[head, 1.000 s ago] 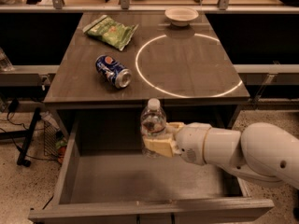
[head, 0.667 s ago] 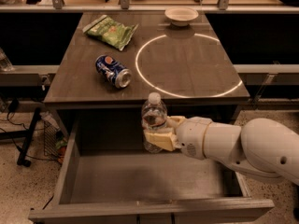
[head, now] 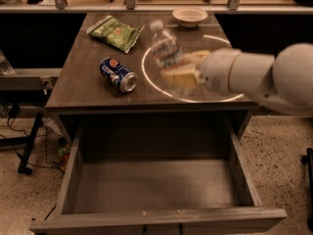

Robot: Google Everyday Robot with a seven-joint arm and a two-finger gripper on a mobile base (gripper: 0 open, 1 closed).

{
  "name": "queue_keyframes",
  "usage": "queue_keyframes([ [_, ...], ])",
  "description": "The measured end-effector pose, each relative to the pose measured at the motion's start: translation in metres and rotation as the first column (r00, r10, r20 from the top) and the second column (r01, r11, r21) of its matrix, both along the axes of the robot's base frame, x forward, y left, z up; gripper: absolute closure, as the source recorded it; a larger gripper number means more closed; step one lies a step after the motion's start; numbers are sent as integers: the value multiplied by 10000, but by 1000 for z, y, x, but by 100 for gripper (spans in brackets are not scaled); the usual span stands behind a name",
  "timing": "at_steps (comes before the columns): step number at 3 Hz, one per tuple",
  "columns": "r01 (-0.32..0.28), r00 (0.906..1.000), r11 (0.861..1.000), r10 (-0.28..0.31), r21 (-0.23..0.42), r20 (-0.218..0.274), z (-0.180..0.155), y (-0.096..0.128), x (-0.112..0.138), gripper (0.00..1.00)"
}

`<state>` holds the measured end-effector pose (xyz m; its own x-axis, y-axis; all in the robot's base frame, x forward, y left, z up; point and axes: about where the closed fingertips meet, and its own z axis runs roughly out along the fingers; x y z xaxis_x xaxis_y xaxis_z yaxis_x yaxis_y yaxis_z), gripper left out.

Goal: Pick water bottle from top drawer and place on counter

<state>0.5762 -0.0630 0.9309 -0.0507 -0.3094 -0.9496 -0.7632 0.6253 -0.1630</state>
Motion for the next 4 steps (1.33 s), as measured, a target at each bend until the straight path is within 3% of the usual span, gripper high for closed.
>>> queue_keyframes([
  [1,297,9948,9993,-274,-222,985,61,-12,32,100],
  [2,301,9900,9992,-334,260,1369,93,-19,57,100],
  [3,210,9939,9854,-389,1688,1036,66,-35,85,100],
  [4,233,9966,9699,-418,2425,715,36,-47,101,100],
])
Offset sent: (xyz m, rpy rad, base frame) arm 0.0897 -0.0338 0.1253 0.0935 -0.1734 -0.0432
